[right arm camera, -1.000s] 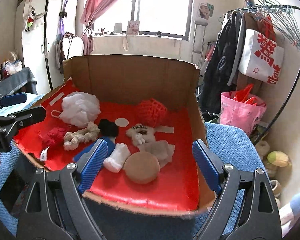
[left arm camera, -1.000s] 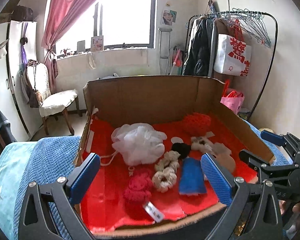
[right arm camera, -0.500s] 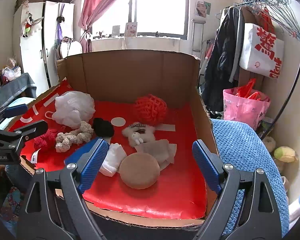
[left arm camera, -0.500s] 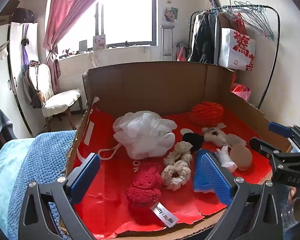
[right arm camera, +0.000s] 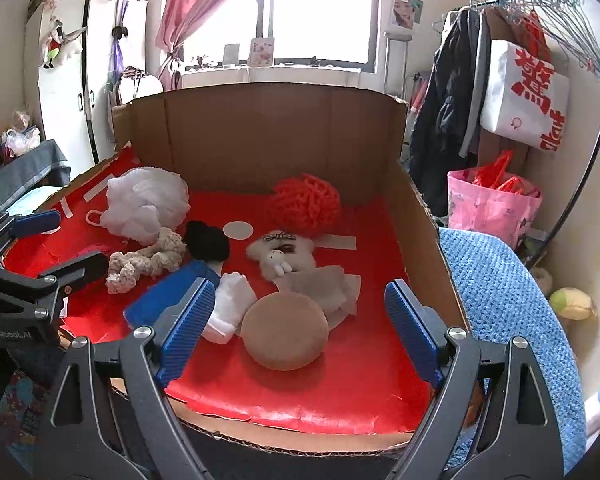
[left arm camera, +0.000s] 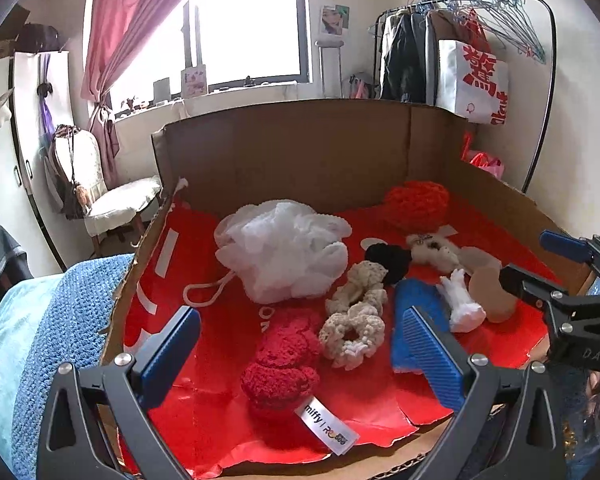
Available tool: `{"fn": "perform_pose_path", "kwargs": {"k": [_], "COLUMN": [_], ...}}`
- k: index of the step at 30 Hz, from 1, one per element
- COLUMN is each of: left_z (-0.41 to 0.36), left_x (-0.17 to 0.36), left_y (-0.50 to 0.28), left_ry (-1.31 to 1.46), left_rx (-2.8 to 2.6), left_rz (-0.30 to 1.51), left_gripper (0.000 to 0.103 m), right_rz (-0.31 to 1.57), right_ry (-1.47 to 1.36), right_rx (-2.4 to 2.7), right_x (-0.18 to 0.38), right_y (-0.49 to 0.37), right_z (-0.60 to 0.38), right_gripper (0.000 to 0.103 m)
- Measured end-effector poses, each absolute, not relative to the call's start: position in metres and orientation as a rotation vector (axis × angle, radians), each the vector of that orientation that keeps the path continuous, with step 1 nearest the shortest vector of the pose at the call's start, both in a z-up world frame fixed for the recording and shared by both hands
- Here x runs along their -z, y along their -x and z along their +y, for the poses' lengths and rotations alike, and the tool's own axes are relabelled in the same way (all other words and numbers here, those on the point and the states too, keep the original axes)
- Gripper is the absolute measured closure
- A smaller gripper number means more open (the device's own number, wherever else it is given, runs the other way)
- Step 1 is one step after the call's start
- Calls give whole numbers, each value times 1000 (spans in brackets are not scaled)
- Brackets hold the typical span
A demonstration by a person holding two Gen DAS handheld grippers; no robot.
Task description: Organize soft objects
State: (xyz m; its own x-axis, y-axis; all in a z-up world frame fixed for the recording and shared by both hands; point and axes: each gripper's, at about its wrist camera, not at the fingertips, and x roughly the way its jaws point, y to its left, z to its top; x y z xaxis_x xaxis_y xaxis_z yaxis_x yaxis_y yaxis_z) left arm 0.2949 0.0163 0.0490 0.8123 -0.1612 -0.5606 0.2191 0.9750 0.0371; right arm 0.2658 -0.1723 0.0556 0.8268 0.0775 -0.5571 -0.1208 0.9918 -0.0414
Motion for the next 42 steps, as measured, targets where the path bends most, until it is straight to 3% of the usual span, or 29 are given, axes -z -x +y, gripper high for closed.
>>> {"fn": "perform_pose_path", "kwargs": {"k": [42], "left_z": [15], "left_x": [-44], "left_y": [-296], "left_ry": [-92], "left_rx": [210], "left_rz": [610], "left_gripper": [0], "right_rz": [584], "right_ry": [92], "right_rx": [-88], "right_x": [-54], "right_y": [-264], "right_z": [-170], "right_gripper": [12]}}
